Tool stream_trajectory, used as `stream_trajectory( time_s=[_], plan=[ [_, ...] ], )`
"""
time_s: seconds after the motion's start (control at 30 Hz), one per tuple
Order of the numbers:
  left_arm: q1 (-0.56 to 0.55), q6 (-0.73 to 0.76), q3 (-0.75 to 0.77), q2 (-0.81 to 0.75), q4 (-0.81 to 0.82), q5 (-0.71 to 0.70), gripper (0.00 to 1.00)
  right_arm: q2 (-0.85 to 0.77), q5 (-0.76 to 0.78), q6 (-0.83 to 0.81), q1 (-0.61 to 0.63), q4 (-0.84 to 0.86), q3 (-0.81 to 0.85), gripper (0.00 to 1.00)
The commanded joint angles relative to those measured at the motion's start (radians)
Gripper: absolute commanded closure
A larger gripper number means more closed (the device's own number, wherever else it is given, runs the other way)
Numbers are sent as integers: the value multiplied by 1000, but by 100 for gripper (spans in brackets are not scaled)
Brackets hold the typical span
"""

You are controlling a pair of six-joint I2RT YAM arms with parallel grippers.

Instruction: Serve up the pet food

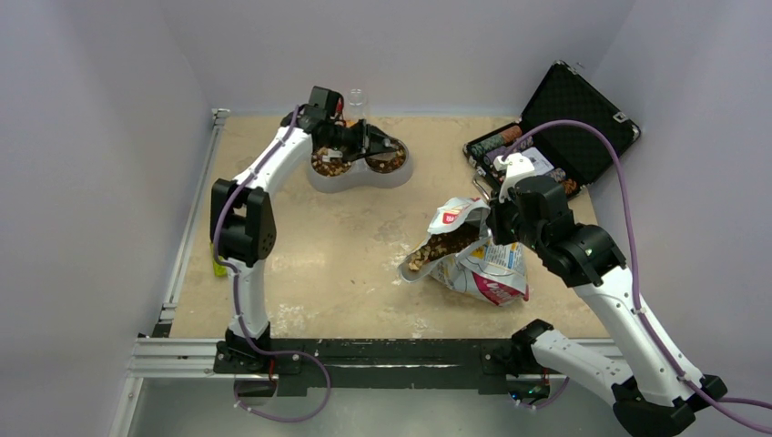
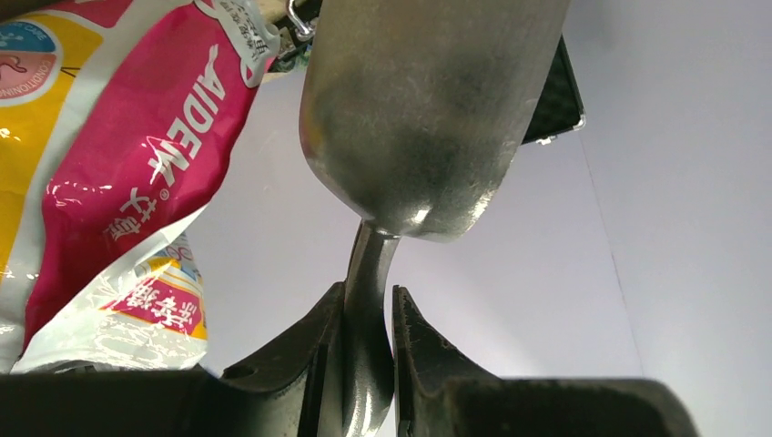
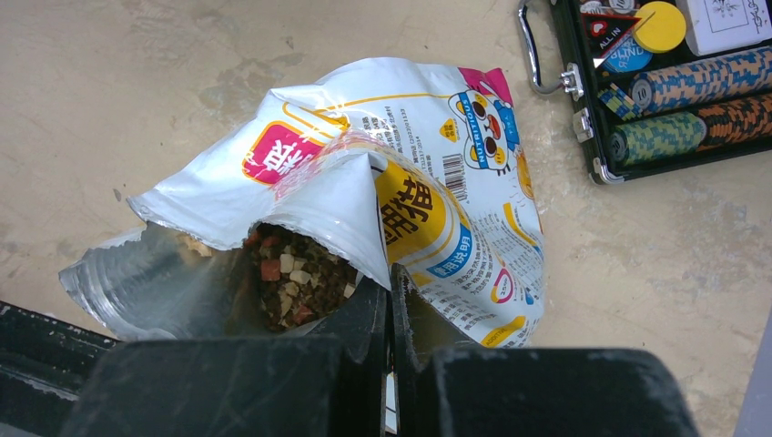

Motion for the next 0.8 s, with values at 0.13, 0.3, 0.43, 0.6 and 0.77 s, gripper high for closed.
stream_trajectory(
  time_s=[0.13,0.3,0.43,0.6,0.77],
  plan=[
    [-1,1,-105,-48,37,24,100,-19,43,-13,-15,56,26,100],
    [-1,5,-54,-22,37,22,100,-19,39,-15,-16,54,32,100],
    [-1,44,55,-6,-23,19,100,-19,38,-18,-15,52,40,100],
    [-5,163,49,-66,-96,-13,100,-20,14,-14,-15,55,42,100],
    [-31,425,-92,-164,-189,-47,100,-17,-31,-6,-16,69,42,100]
  ],
)
